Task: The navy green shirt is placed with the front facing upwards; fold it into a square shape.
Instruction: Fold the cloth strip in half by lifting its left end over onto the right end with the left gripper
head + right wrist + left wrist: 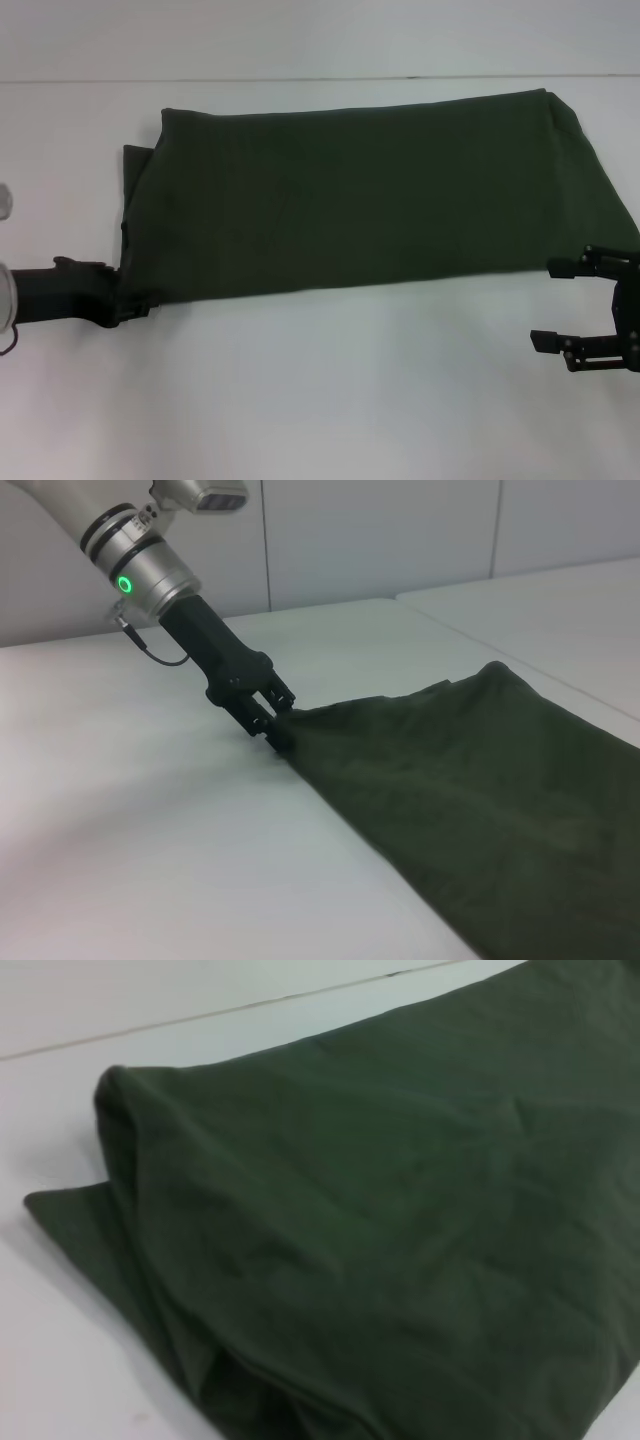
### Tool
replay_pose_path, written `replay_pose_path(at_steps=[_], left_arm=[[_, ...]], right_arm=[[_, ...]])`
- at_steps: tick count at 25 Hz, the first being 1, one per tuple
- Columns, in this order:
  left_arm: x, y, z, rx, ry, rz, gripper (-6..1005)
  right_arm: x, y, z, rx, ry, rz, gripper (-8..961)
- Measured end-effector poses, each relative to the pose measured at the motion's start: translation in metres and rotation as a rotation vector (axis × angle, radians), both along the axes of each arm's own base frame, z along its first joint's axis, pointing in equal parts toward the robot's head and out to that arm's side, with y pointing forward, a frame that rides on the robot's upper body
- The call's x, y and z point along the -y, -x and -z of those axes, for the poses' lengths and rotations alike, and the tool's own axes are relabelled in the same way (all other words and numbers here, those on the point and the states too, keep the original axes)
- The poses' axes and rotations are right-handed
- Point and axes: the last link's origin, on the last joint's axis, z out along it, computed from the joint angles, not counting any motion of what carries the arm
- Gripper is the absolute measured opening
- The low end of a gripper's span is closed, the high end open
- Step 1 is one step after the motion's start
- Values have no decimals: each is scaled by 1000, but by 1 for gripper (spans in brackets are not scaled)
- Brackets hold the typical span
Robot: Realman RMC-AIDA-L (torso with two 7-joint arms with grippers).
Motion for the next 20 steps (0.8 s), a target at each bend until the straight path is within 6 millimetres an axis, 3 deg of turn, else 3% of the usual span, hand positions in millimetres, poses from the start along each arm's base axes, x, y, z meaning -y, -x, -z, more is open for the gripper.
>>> replay_pose_path(at_steps=[10,20], left_arm=[[-2,-7,5,-6,38,28,272],[-6,-13,3,3,43,33,42]], right_arm=[[-2,-1,0,6,-12,4,880],[-3,-3,0,0,-21,17,822]])
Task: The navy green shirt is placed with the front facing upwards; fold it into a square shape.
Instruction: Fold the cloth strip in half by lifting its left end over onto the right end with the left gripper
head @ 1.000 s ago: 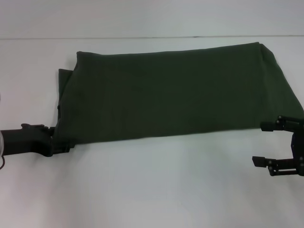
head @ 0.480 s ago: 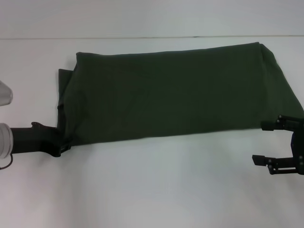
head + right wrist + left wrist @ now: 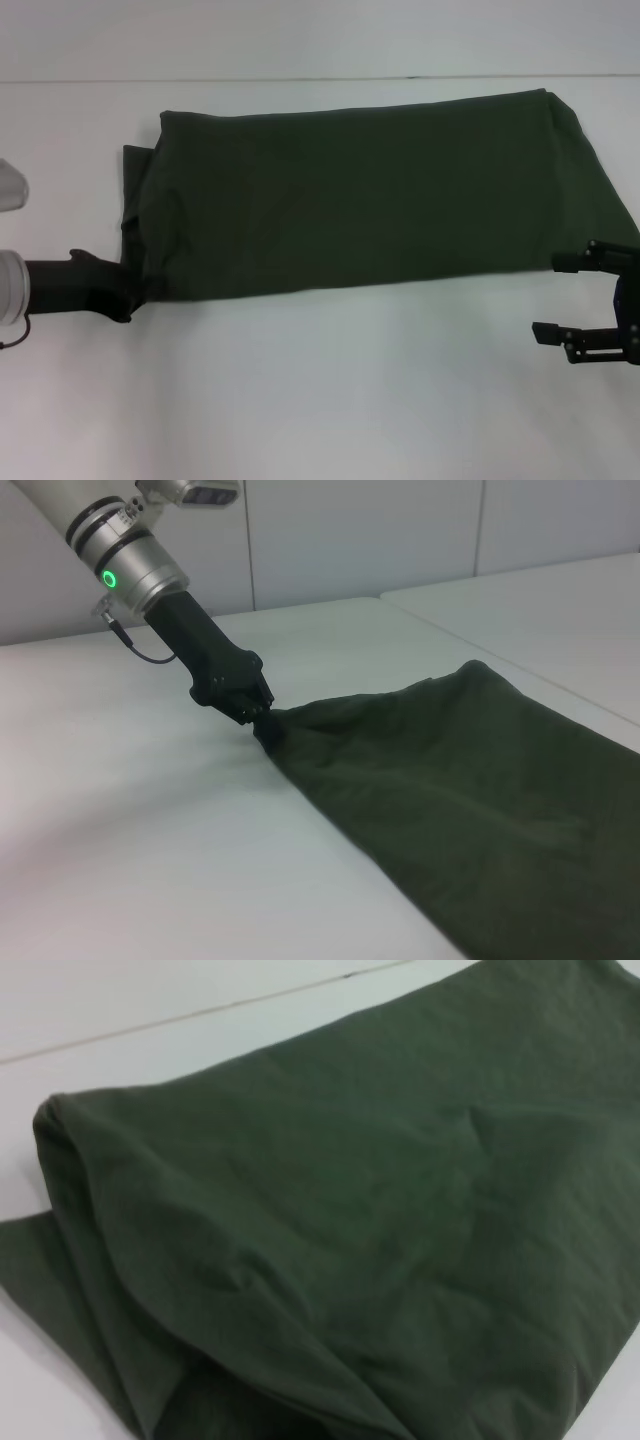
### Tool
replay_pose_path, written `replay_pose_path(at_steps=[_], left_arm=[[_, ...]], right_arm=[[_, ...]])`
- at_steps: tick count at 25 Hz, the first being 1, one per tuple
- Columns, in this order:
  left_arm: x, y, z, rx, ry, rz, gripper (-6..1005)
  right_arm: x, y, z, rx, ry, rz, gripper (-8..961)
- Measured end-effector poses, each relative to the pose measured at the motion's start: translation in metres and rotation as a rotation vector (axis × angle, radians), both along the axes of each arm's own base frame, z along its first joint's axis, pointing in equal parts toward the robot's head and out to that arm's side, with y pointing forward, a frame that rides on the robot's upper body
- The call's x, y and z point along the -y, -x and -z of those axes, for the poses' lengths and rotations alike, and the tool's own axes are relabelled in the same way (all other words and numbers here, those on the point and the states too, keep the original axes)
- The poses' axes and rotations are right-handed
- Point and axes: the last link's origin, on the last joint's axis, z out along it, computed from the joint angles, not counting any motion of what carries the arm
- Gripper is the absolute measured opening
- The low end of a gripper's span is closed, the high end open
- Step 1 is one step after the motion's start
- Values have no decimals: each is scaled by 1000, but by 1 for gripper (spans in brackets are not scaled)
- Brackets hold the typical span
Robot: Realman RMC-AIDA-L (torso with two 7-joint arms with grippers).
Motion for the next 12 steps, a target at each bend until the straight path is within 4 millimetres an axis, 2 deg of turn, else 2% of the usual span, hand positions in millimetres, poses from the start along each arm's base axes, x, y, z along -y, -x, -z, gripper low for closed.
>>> replay_pose_path(at_steps=[6,12], left_arm=[[-6,-16,-6,21,22,20,7],[-12,-39,-21,40,35,48,7]], right_arm=[[-2,-3,0,4,-17,16,787],[-9,-8,-2,27,-77,22,752]])
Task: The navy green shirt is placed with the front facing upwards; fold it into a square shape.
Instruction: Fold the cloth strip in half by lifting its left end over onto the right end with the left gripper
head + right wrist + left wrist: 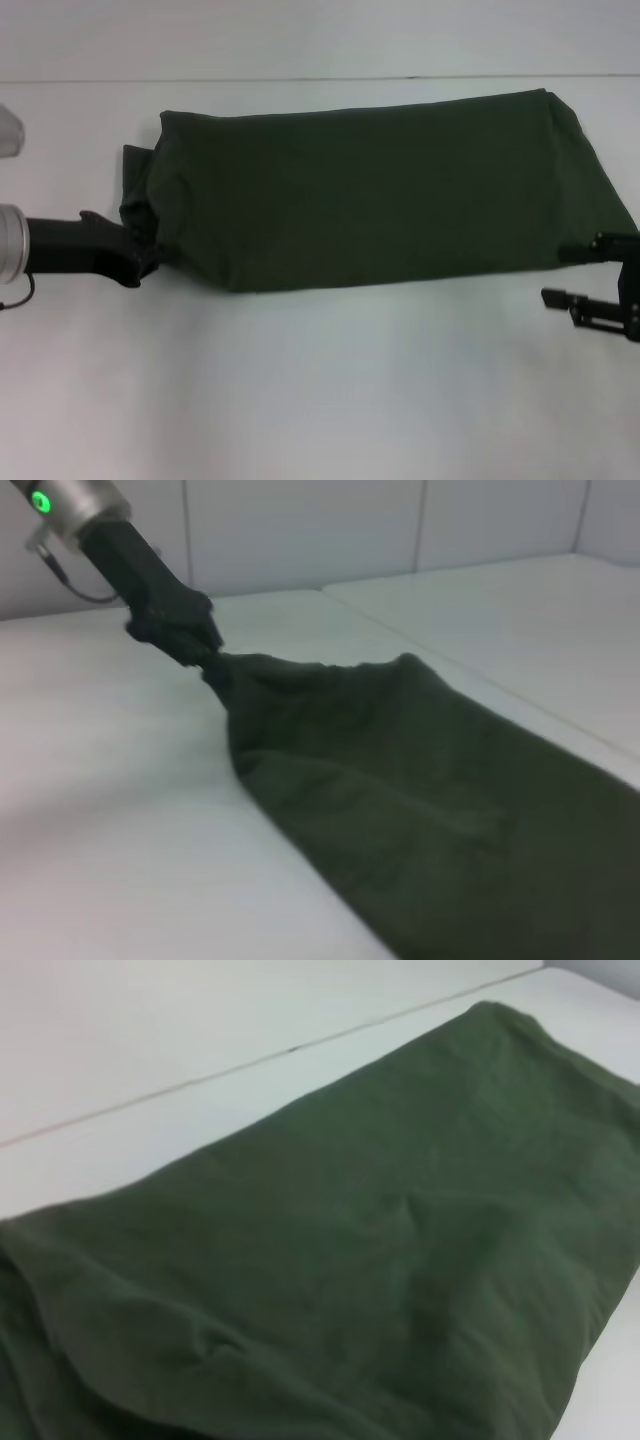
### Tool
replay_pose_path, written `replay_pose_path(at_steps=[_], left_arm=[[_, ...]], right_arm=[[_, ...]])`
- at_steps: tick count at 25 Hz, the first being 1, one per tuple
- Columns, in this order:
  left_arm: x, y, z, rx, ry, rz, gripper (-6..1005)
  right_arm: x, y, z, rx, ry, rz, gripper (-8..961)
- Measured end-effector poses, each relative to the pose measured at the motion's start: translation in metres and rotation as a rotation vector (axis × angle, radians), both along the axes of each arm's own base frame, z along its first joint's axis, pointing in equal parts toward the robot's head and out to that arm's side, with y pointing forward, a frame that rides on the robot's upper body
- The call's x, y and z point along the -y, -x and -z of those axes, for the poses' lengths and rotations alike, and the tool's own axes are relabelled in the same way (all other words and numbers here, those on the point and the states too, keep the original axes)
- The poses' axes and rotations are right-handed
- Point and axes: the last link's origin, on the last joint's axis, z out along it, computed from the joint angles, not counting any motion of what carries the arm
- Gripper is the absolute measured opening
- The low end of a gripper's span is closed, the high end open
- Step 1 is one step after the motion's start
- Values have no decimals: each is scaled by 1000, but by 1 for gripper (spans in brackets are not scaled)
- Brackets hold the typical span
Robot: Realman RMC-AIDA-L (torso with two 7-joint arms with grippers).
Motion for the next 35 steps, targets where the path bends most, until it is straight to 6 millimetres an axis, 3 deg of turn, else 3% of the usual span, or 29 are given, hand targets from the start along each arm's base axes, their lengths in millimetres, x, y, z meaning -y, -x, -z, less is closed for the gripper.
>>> replay_pose_path(at_steps=[2,8,18,26,35], left_arm=[[-1,-3,-2,2,-1,2,7],[-6,-21,-12,13,8,27,6],[-21,-55,-17,53,28,36,6],[-29,-78,-24,62,25,63,7],[-36,-106,-38,86,8,112,6]], right_arm=[[-5,0,-1,-5,-30,-7,740],[-32,-3,-1,-34,-208,-14,461],[-83,6,36,7,-339,-31,64],[-113,23,71,85,-425,-86,-1],[-133,41,108,216,-442,-126,-1]])
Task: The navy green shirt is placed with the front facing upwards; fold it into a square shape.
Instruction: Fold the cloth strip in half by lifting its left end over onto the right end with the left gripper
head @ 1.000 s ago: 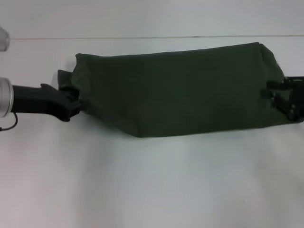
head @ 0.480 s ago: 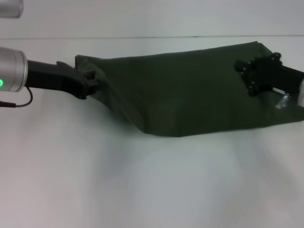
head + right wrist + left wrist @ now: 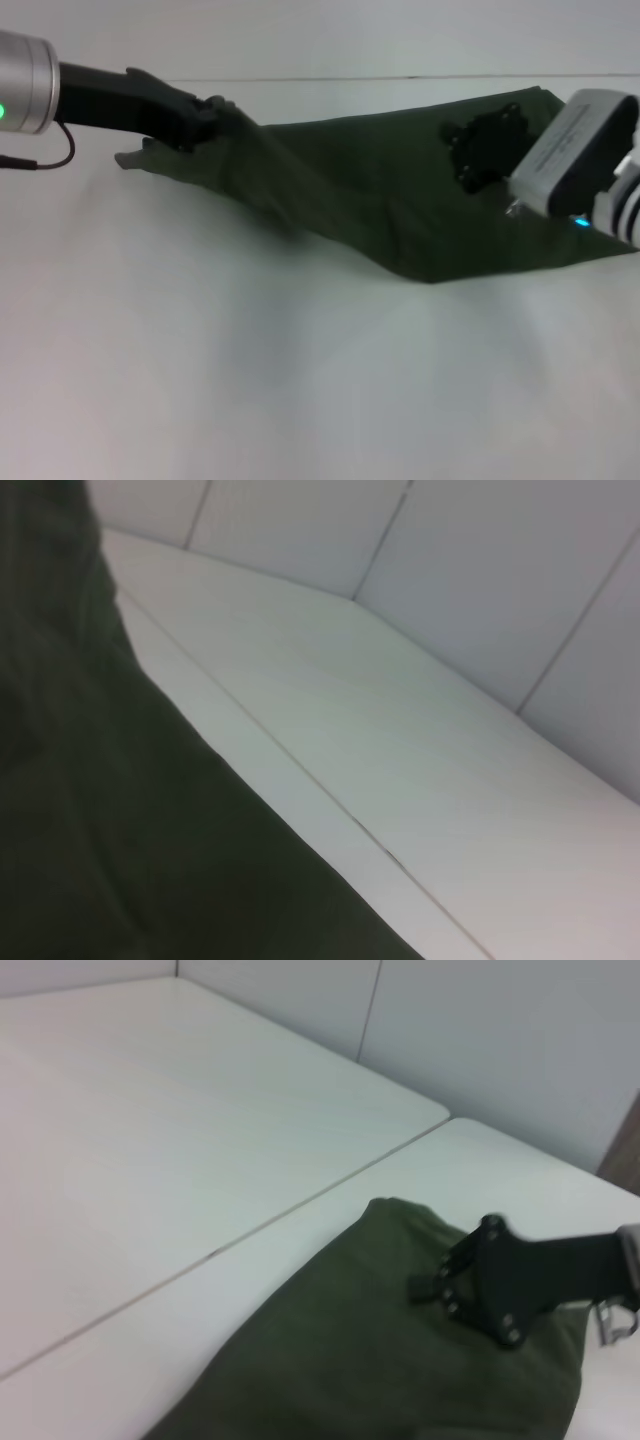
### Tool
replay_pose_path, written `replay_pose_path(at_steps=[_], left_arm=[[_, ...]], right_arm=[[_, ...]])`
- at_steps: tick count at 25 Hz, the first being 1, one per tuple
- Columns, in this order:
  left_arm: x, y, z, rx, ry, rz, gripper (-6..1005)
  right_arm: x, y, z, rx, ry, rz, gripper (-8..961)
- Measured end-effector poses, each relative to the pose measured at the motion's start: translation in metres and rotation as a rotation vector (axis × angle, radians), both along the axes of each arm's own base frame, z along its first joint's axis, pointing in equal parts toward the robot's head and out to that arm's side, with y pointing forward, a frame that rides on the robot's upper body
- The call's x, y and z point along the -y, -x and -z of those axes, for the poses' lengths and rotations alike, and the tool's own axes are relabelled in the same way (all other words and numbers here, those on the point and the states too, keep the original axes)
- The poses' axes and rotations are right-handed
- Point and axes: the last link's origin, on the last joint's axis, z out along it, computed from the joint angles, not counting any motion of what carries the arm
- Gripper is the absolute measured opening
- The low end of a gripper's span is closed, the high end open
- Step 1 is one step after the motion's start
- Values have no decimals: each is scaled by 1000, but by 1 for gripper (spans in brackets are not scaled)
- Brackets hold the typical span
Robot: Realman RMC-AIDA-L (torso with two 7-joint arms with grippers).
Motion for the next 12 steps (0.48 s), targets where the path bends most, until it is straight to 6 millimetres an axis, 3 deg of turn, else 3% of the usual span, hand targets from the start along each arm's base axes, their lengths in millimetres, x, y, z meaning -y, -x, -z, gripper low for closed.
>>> replay_pose_path(at_steps=[5,12], left_arm=[[-1,-13,-5,3,-6,42,6],[3,-25,-10,21,8,72,6]], right_arm=[[0,9,17,67,30,-42,-1],[-1,15,25,116,51,-74,-1]])
